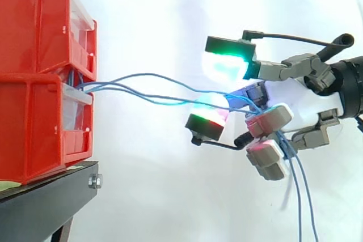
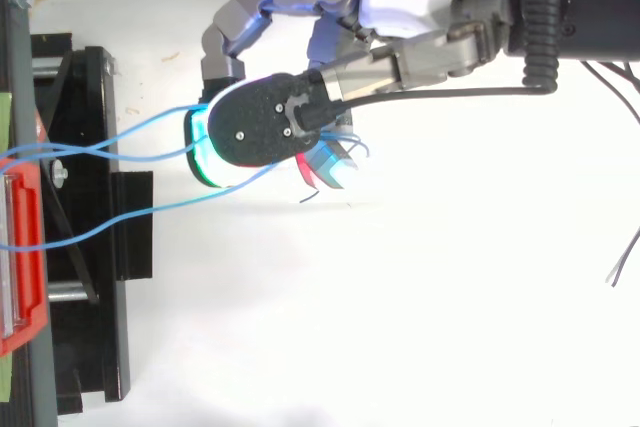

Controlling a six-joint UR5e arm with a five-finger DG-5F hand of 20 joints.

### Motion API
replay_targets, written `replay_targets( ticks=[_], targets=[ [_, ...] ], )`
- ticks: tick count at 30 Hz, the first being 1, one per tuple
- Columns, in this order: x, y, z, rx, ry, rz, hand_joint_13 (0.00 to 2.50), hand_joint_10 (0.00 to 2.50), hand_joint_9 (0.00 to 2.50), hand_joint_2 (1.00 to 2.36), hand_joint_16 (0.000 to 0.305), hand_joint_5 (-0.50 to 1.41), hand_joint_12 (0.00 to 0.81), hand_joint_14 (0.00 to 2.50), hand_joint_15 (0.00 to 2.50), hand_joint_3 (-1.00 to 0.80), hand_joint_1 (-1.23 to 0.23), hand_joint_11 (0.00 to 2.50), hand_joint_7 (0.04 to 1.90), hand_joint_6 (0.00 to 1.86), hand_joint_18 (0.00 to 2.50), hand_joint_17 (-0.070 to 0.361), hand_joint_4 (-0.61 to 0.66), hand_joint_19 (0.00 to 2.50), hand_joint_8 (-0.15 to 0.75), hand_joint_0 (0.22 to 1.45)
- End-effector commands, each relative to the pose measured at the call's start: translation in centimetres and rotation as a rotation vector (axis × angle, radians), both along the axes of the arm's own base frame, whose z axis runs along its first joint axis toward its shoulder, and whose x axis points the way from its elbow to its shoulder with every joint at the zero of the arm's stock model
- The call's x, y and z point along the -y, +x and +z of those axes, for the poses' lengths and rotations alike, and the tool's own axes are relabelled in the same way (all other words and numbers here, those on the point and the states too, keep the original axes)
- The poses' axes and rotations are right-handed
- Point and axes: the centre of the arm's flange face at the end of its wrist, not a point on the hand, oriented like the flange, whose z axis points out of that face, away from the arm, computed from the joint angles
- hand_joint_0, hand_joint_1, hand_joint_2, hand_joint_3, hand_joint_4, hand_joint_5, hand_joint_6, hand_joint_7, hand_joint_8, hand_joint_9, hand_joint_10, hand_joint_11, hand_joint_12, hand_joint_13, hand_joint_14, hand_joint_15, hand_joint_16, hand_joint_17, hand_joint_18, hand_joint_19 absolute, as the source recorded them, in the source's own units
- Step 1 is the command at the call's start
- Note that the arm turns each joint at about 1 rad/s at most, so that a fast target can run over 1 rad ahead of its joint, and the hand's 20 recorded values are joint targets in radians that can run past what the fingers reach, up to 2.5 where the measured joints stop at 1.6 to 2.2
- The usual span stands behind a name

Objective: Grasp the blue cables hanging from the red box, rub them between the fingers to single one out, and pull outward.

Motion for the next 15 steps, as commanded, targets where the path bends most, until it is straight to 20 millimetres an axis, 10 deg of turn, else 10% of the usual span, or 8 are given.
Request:
replay_targets(
  ticks=[1, 15],
  targets=[
    [0.18, -0.05, -0.1, -0.002, -0.003, -0.003, 1.19, 0.03, 1.41, 1.01, 0.052, -0.13, 0.367, 0.03, 0.87, -0.42, -0.46, 1.13, 0.97, 0.86, 0.92, 0.118, 0.03, 0.94, 0.287, 0.6],
    [0.32, -0.13, -0.14, -0.007, -0.014, -0.004, 1.17, 0.02, 1.31, 1.01, 0.058, -0.15, 0.394, 0.03, 0.85, -0.18, -0.76, 1.12, 0.89, 0.9, 0.97, 0.131, 0.08, 0.87, 0.311, 0.62]
  ],
)
